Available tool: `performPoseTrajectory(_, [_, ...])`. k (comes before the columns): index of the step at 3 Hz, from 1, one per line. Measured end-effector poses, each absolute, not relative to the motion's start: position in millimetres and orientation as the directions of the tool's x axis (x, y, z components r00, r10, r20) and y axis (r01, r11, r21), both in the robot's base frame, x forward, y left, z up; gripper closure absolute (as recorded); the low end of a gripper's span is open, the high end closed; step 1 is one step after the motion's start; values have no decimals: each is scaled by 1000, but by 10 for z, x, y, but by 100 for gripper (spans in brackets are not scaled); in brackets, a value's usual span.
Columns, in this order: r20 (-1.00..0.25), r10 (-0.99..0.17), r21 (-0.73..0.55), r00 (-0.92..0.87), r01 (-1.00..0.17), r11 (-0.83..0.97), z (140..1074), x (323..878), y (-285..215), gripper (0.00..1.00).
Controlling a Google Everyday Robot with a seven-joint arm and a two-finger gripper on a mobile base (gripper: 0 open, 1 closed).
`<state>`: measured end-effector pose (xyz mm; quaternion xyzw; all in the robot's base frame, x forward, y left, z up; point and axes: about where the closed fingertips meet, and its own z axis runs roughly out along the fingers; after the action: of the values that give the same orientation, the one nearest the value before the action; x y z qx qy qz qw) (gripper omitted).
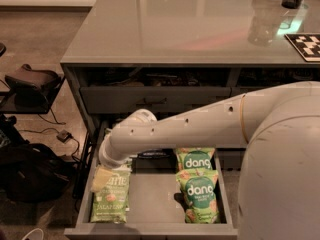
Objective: Pick green jalapeno chip bag from middle drawer and place on counter
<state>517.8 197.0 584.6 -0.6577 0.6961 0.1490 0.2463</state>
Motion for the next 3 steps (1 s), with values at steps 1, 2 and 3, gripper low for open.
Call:
performPoseTrajectory(1, [-567,-821,-95,-66,-985,145,5515,5130,1904,0])
performPoseTrajectory(2, [-617,-782,-86,-90,-980,181,5128,5185,1940,0])
performPoseTrajectory(3, [-668,-738,-86,-100,-974,210,4840,5247,1992,0])
